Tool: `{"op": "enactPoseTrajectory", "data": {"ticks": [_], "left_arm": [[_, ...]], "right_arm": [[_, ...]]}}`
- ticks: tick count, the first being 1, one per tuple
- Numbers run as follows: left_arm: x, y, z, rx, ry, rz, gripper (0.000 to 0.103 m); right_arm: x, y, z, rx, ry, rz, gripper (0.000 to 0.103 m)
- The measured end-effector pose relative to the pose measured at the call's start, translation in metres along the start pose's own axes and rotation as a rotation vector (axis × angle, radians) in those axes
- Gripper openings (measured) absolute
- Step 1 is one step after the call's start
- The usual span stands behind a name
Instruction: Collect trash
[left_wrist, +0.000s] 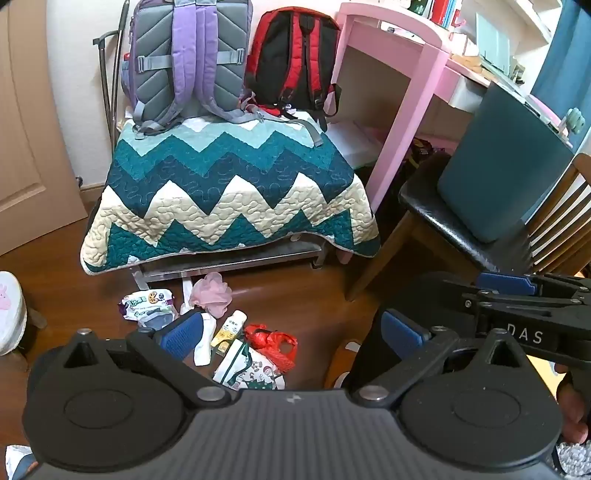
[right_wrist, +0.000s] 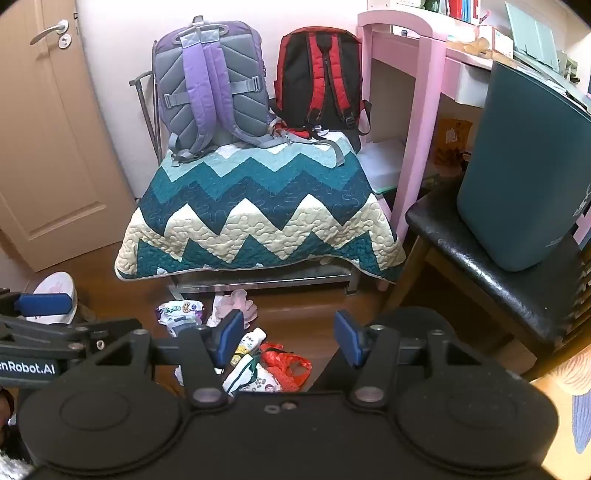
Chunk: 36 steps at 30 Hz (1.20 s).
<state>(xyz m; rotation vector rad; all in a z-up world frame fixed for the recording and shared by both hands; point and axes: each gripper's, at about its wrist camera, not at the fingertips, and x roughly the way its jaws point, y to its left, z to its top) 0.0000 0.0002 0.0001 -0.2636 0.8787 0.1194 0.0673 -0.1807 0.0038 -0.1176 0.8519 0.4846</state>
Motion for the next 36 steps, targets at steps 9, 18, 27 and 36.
{"op": "enactPoseTrajectory", "data": {"ticks": [9, 18, 27, 36], "left_arm": [[0.0, 0.003, 0.001, 0.003, -0.016, 0.009, 0.103], [-0.004, 0.0, 0.0, 0.026, -0.031, 0.016, 0.103], [-0.005, -0.003, 0.002, 0.027, -0.034, 0.018, 0.103], [-0.009, -0.003, 0.007, 0.031, -0.038, 0.017, 0.103]], "right_arm": [[0.0, -0.001, 0.001, -0.001, -0.001, -0.003, 0.054], [0.0, -0.001, 0.001, 0.0, -0.002, -0.001, 0.054], [-0.001, -0.001, 0.0, -0.001, -0.004, -0.002, 0.054], [-0.002, 0.0, -0.001, -0.001, -0.005, -0.002, 0.054]]}}
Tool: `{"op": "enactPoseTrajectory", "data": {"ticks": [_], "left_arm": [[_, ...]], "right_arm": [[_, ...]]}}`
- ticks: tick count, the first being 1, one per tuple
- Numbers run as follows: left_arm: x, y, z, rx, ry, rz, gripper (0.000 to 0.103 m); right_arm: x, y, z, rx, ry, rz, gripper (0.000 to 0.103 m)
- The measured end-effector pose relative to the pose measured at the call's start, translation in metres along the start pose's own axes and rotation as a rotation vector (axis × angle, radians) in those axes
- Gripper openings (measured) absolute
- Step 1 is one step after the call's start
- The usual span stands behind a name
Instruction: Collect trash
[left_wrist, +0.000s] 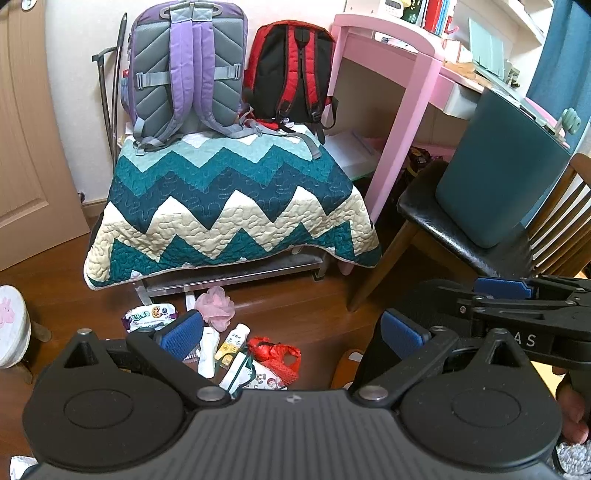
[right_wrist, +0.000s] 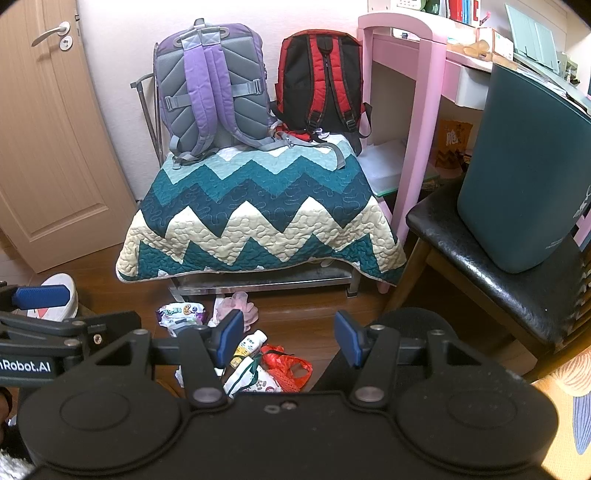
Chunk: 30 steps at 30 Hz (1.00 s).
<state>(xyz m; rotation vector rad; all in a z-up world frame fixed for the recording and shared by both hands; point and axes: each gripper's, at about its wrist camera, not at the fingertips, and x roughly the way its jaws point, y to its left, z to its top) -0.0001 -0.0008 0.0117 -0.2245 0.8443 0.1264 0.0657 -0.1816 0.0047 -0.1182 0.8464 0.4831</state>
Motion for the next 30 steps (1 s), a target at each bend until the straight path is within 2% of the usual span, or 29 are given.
{"op": "enactPoseTrajectory", "data": {"ticks": [30], "left_arm": [[-0.0044, 0.0059, -0.006, 0.002, -0.058, 0.015, 0.103]], "right_arm": [[-0.0034, 0.004, 0.002, -0.005, -0.006, -0.002, 0.054]]}}
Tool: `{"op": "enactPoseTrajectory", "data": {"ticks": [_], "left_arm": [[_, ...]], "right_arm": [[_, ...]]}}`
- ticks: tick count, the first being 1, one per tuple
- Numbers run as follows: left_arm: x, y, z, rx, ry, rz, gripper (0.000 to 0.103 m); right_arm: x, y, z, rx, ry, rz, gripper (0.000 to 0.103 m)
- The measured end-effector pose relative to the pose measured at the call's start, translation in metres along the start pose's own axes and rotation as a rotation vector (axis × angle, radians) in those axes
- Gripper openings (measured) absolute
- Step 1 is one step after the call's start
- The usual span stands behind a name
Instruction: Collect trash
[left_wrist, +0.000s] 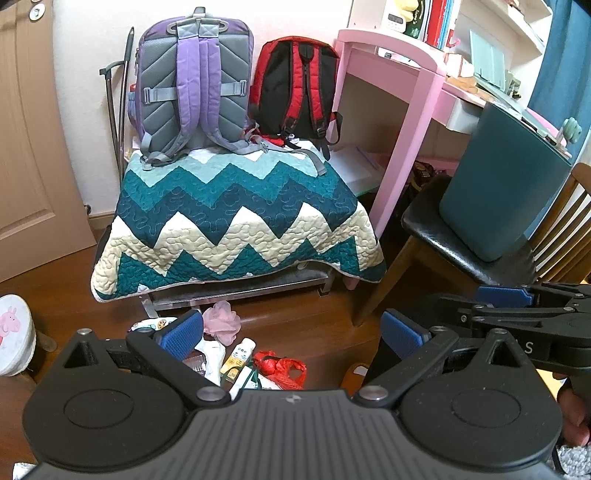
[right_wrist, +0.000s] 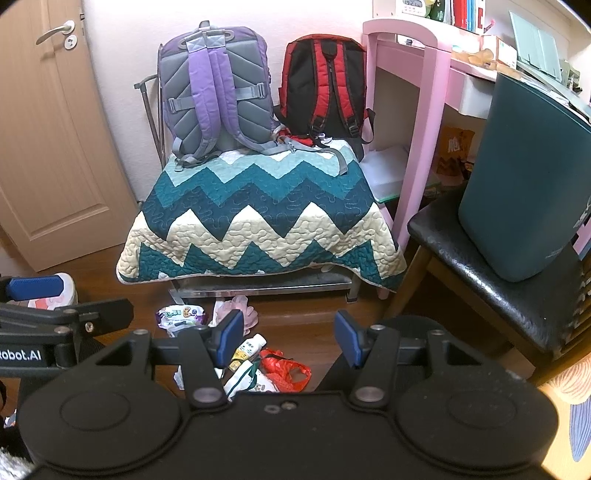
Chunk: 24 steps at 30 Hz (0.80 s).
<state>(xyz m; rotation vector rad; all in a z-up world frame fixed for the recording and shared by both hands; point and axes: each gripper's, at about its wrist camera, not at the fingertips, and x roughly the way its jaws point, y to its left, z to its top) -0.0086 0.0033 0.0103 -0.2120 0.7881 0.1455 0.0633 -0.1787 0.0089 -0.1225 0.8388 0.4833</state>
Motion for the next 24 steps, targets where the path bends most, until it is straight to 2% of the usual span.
{"op": "enactPoseTrajectory", "data": {"ticks": [13, 15, 24], "left_arm": [[-0.003, -0.003, 0.004, 0.007, -0.01, -0.002, 0.103], [-0.003, -0.003, 0.004, 0.006, -0.011, -0.001, 0.103], [-0.003, -0.005, 0.004, -0.005, -0.02, -0.001, 0.103]], "right_arm": [[-0.001, -0.001, -0.004, -0.011, -0.009, -0.003, 0.054], [-0.004, 0.003, 0.008, -0.013, -0.009, -0.002, 0.054], [0.002, 0.005, 0.008, -0.028, -0.005, 0.0, 0.054]]}}
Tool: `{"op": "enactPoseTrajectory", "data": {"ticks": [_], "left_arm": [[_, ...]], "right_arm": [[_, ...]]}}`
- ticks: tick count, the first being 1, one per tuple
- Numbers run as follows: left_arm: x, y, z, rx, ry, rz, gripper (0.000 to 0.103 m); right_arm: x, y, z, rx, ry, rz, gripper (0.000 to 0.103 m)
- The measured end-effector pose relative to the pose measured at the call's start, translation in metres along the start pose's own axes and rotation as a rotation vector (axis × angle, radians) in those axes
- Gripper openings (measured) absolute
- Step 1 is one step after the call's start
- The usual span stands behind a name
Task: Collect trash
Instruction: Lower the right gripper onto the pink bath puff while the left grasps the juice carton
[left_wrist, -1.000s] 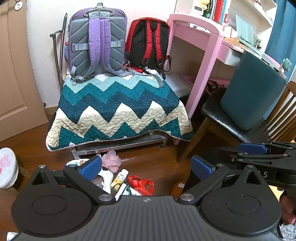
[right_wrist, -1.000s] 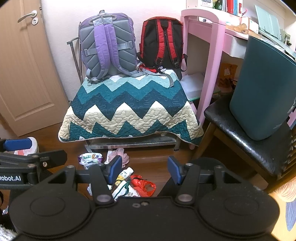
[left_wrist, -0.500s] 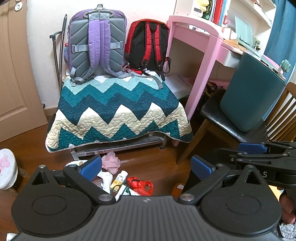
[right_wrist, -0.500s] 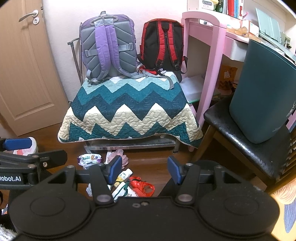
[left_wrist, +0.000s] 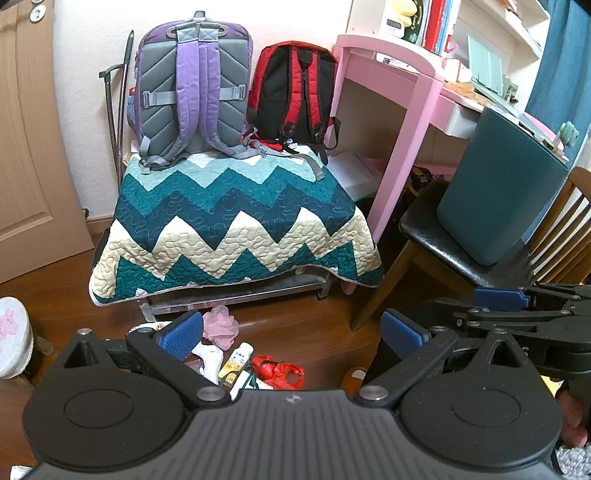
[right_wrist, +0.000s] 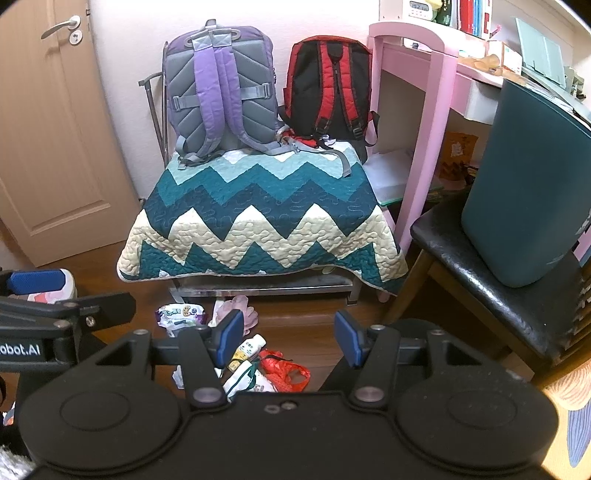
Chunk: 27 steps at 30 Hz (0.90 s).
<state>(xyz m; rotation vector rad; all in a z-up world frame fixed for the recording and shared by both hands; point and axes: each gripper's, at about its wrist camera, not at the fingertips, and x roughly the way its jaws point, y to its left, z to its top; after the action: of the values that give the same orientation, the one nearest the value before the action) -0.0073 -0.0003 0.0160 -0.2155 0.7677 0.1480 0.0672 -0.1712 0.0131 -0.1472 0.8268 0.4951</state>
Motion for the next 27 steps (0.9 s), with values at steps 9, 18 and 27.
{"op": "enactPoseTrajectory", "data": {"ticks": [9, 18, 27], "left_arm": [[0.026, 0.027, 0.013, -0.062, -0.013, 0.031, 0.103], [0.11, 0.107, 0.029, -0.136, 0.02, 0.16, 0.103], [0.213, 0.178, 0.024, -0.177, 0.128, 0.275, 0.103]], "right_arm": [[0.037, 0.0, 0.018, -0.047, -0.031, 0.035, 0.054], [0.146, -0.002, 0.056, -0.088, -0.019, 0.123, 0.054], [0.284, 0.0, 0.057, -0.056, 0.138, 0.158, 0.054]]}}
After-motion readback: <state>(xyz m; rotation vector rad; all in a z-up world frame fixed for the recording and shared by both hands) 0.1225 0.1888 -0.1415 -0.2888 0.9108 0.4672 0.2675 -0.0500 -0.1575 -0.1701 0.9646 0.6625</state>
